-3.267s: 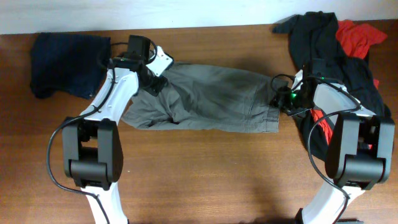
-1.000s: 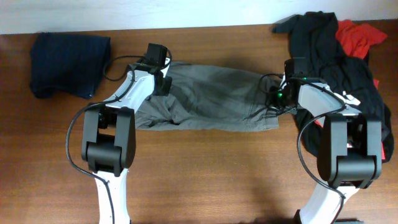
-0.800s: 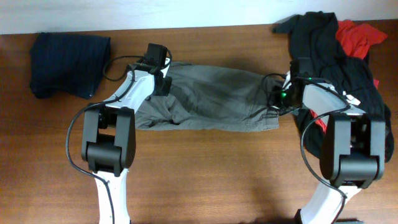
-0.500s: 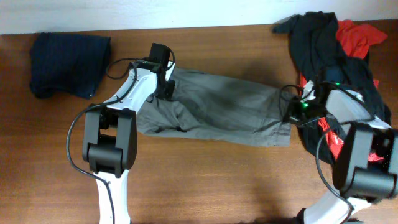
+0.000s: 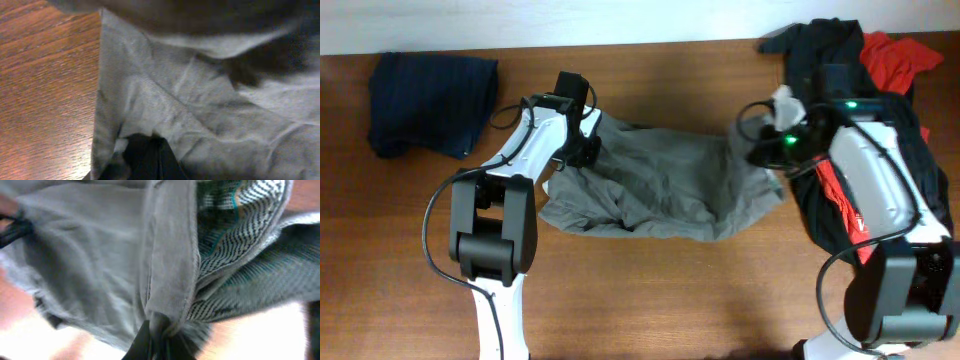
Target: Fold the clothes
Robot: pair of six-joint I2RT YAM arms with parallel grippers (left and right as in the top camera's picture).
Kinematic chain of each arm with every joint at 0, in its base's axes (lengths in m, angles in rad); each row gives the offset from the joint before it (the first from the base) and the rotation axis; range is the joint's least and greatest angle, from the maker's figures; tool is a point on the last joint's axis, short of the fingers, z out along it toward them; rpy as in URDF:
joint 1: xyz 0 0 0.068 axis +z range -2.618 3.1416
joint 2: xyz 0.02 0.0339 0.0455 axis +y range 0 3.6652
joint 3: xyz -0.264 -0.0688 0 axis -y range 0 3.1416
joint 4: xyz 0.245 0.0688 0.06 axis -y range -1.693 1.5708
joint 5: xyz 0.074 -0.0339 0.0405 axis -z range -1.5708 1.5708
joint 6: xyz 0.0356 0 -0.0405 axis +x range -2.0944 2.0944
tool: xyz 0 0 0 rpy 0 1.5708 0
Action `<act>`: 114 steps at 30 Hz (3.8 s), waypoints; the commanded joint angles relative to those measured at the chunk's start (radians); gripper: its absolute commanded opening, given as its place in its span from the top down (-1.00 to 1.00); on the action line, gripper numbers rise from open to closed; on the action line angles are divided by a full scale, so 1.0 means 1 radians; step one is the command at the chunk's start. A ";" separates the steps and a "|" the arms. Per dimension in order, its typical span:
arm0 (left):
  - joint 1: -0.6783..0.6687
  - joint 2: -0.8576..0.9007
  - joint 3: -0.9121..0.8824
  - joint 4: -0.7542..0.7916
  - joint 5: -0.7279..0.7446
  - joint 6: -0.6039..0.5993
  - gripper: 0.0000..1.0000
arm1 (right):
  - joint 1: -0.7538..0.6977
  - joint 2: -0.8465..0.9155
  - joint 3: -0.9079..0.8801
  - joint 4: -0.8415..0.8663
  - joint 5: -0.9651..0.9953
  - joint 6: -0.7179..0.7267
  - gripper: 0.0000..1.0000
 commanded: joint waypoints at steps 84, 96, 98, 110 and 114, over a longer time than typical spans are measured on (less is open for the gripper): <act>0.227 0.120 -0.061 -0.037 0.685 0.476 0.99 | 0.328 -0.137 0.125 0.254 0.006 0.160 0.92; 0.217 0.120 -0.061 -0.037 0.685 0.476 0.99 | 0.543 0.126 0.125 0.471 0.031 0.227 0.92; 0.217 0.120 -0.061 -0.037 0.685 0.476 0.99 | 0.565 0.145 0.125 0.488 0.031 0.227 0.92; 0.350 0.120 0.196 -0.283 0.624 0.431 0.88 | 0.589 0.106 0.163 0.478 0.005 0.189 -0.18; 0.401 0.120 0.356 -0.390 0.557 0.431 0.79 | 0.554 0.076 0.194 0.413 0.005 0.189 -0.18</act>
